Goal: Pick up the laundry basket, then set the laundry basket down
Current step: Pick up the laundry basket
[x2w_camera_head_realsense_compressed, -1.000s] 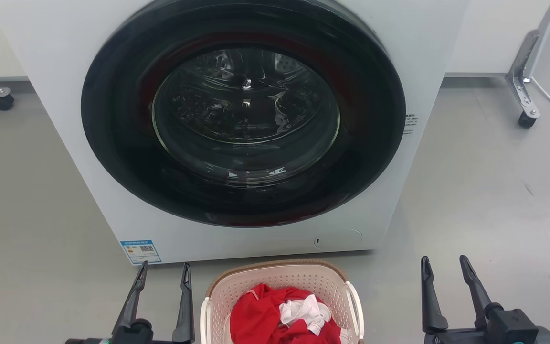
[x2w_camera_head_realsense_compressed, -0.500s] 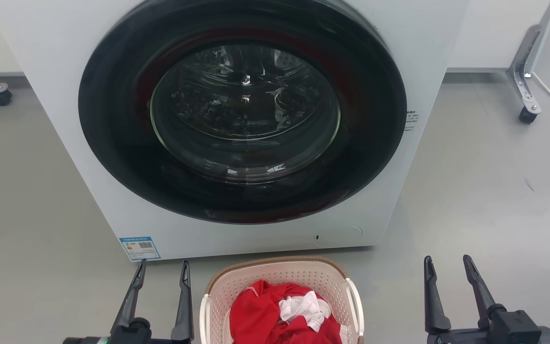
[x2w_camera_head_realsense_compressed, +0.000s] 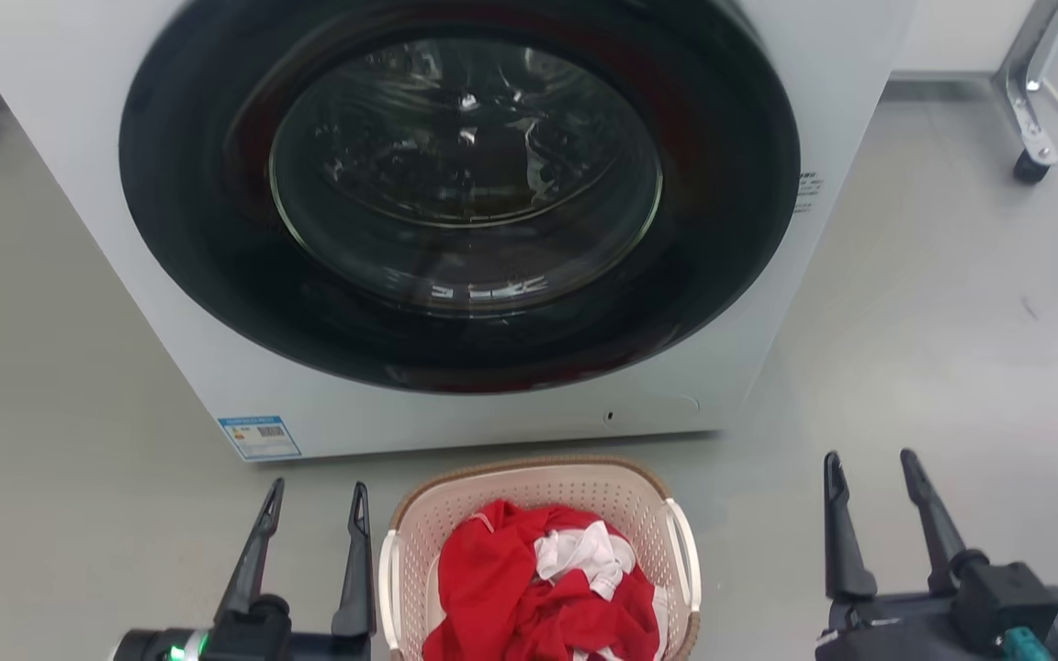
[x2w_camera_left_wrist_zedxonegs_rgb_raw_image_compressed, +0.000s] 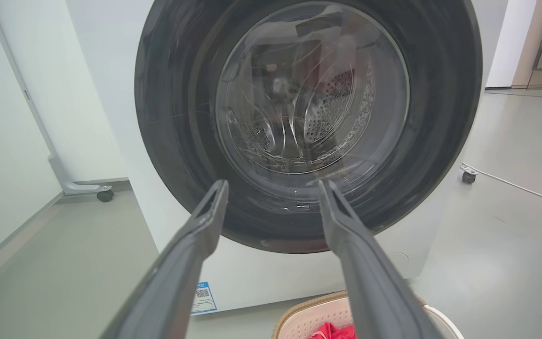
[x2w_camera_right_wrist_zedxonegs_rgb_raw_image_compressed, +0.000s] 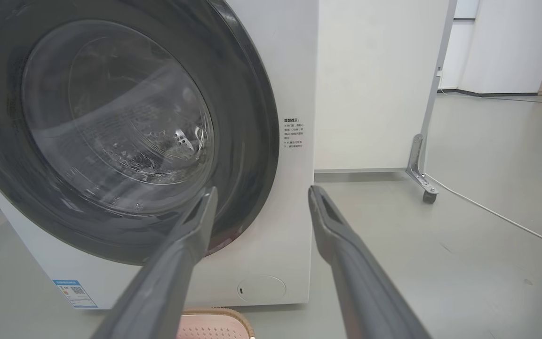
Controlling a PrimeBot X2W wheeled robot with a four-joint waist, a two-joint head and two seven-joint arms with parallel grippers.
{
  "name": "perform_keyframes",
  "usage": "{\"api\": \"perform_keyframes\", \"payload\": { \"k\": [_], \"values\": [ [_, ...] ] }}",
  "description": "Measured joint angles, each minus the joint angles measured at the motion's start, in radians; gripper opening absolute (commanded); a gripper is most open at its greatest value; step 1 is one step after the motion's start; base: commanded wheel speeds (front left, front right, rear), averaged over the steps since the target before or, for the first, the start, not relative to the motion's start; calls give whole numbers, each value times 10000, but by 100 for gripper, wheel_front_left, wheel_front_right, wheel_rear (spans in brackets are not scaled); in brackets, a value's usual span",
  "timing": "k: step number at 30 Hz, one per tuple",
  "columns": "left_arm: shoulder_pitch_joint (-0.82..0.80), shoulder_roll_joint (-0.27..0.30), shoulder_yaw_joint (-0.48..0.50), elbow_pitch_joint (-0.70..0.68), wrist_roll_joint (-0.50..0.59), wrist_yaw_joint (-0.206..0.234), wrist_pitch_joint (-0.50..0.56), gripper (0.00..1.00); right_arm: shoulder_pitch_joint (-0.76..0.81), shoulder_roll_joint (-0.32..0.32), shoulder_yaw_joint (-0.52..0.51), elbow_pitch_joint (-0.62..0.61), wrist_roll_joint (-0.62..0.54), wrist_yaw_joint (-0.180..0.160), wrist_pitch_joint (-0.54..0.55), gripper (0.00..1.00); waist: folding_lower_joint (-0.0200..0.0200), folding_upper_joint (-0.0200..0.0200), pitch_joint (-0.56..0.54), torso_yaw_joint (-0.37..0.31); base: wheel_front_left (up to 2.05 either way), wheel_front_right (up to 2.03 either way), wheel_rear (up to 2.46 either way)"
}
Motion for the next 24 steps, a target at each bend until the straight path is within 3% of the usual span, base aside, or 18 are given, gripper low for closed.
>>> {"api": "perform_keyframes", "payload": {
  "k": [7,24],
  "values": [
    [-871,-35,0,646,-313,-96,-2,100,-979,-240,-278,495,19,265,-44,100,0,0,803,14,0,0,0],
    [-3433,-138,6,3515,-989,-100,17,100,-3370,-395,-431,3049,307,673,-69,100,1,1,3364,174,0,0,0]
  ]
}}
